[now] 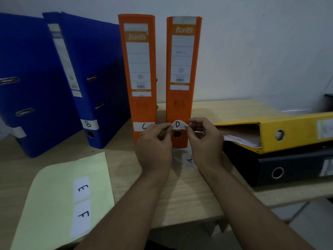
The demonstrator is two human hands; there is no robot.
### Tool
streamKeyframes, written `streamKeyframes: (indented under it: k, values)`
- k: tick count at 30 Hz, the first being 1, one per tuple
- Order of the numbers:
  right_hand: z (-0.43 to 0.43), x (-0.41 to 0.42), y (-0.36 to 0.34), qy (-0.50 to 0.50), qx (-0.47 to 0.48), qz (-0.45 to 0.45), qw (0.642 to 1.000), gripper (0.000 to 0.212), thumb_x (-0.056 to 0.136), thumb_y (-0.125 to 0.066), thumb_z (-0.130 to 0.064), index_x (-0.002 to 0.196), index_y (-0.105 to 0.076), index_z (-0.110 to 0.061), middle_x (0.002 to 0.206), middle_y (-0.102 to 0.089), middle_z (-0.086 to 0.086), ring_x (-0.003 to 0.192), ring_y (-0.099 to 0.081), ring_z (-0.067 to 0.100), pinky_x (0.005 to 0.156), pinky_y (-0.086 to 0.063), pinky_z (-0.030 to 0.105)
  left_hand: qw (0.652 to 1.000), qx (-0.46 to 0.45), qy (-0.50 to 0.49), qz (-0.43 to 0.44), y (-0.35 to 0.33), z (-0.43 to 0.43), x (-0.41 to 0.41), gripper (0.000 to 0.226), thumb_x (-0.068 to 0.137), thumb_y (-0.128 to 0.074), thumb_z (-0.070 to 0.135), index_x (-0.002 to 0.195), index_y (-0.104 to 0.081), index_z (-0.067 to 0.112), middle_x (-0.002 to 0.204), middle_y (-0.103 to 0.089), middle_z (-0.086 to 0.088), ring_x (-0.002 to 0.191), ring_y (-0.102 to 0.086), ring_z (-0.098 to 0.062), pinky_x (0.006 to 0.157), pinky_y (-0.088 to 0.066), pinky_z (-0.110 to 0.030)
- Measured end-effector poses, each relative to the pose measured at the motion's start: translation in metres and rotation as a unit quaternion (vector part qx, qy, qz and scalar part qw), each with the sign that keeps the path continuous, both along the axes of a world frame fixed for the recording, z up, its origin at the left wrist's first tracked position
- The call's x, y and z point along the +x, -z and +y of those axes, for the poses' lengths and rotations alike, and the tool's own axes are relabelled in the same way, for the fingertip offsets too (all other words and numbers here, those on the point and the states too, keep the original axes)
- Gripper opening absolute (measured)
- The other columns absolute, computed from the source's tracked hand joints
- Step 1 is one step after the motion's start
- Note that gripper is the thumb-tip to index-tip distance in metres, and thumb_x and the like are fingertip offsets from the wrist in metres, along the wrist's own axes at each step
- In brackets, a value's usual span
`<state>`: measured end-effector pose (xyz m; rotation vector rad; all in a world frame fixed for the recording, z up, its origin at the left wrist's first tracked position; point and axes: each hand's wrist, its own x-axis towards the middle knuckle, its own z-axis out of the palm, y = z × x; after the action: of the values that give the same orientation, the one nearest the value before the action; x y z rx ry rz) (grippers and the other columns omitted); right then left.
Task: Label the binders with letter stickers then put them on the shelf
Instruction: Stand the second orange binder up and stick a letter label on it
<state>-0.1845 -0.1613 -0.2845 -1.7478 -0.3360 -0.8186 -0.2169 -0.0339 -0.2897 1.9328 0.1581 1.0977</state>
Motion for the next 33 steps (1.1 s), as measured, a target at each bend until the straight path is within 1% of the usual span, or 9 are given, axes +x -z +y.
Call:
streamKeyframes:
  k: [6,12,15,22,29,33]
  values:
    - [0.0001,-0.0017,-0.0012,-0.003,-0.012,-0.009,1.0,0.022,0.1,-0.073,-0.009,0.107,-0.068,-0.03,0.098,-0.072,-0.015,0.097,-0.07,0.003,0.085,-0.059,0.019,1.0,0.007,-0.006,0.01,-0.0006,0.0005,0.0022,0.021,0.098,-0.072,0.038,0.116,-0.079,0.029,0.112,-0.076,0.012,0.102,-0.07,-0.005,0.09,-0.062,-0.04]
    - [0.0,0.0015,0.0003,0.0,-0.019,-0.012,1.0,0.021,0.1,-0.074,-0.01,0.105,-0.069,-0.03,0.098,-0.072,-0.014,0.096,-0.071,0.005,0.084,-0.062,0.026,1.0,0.005,-0.009,0.013,-0.0008,0.0011,0.0038,0.019,0.098,-0.073,0.04,0.113,-0.079,0.03,0.109,-0.076,0.013,0.099,-0.07,-0.006,0.087,-0.063,-0.04]
    - [-0.0004,0.0012,0.0003,-0.001,-0.021,-0.012,1.0,0.019,0.1,-0.074,-0.01,0.105,-0.069,-0.028,0.097,-0.073,-0.012,0.095,-0.071,0.006,0.083,-0.062,0.027,1.0,0.007,-0.013,0.014,-0.0007,0.0009,0.0038,0.018,0.098,-0.073,0.04,0.112,-0.079,0.031,0.108,-0.076,0.014,0.098,-0.07,-0.006,0.086,-0.063,-0.04]
    - [-0.0009,0.0001,-0.0007,0.0,-0.03,-0.013,0.999,0.018,0.1,-0.074,-0.01,0.101,-0.068,-0.028,0.097,-0.072,-0.012,0.095,-0.07,0.004,0.082,-0.059,0.018,1.0,0.002,-0.011,0.021,-0.0017,0.0004,0.0033,0.02,0.098,-0.072,0.04,0.114,-0.079,0.03,0.109,-0.076,0.013,0.099,-0.07,-0.006,0.088,-0.062,-0.041]
    - [-0.0003,0.0009,0.0003,0.007,-0.033,-0.003,0.999,0.018,0.1,-0.075,-0.011,0.1,-0.067,-0.027,0.096,-0.071,-0.013,0.094,-0.07,0.005,0.082,-0.062,0.024,0.999,-0.002,-0.019,0.03,-0.0029,-0.0015,0.0019,0.02,0.098,-0.073,0.04,0.115,-0.079,0.031,0.111,-0.077,0.014,0.1,-0.07,-0.007,0.089,-0.062,-0.042]
    - [-0.0005,0.0007,0.0002,0.009,-0.032,-0.005,0.999,0.019,0.099,-0.075,-0.011,0.099,-0.067,-0.028,0.096,-0.07,-0.015,0.094,-0.069,0.004,0.082,-0.061,0.024,0.999,0.004,-0.016,0.029,-0.0042,-0.0026,-0.0003,0.018,0.098,-0.072,0.04,0.114,-0.077,0.032,0.11,-0.076,0.014,0.1,-0.07,-0.007,0.089,-0.062,-0.042]
